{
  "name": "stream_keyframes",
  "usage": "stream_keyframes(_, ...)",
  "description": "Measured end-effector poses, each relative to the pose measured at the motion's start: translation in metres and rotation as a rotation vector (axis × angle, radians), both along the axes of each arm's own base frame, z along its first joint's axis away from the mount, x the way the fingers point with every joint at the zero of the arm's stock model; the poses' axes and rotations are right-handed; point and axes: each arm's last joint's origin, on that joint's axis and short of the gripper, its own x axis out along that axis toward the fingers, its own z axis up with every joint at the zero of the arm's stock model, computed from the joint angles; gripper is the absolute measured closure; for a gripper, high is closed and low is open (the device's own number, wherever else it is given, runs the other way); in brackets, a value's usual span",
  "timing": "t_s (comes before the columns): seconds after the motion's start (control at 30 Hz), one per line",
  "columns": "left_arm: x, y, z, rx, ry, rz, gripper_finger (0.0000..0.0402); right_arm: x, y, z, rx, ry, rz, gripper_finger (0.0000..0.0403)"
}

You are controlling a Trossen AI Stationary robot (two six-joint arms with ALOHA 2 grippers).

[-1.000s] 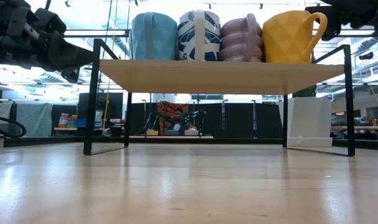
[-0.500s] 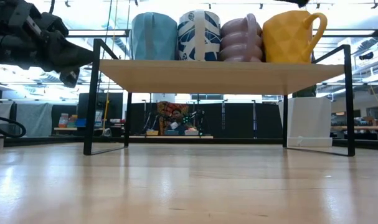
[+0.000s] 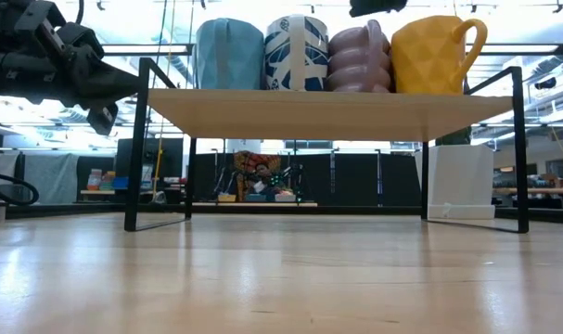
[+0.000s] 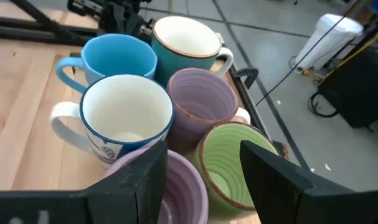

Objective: Place coffee mugs
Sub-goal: Adjust the green mug

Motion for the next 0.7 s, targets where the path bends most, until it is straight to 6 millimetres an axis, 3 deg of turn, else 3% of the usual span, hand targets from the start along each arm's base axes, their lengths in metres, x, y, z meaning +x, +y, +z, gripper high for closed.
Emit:
stream_keyframes(0.23,0.000,0.000,-0.002,0.000,0.016,0.000,0.0388,0.018,-0.014,0.000,-0.001,0.120,0.033,0.0188)
stream_keyframes(0.7,0.000,0.000,-0.002,0.001,0.017,0.000,0.0388,0.060,-0.027,0.004,-0.040,0.457,0.054,0.0135)
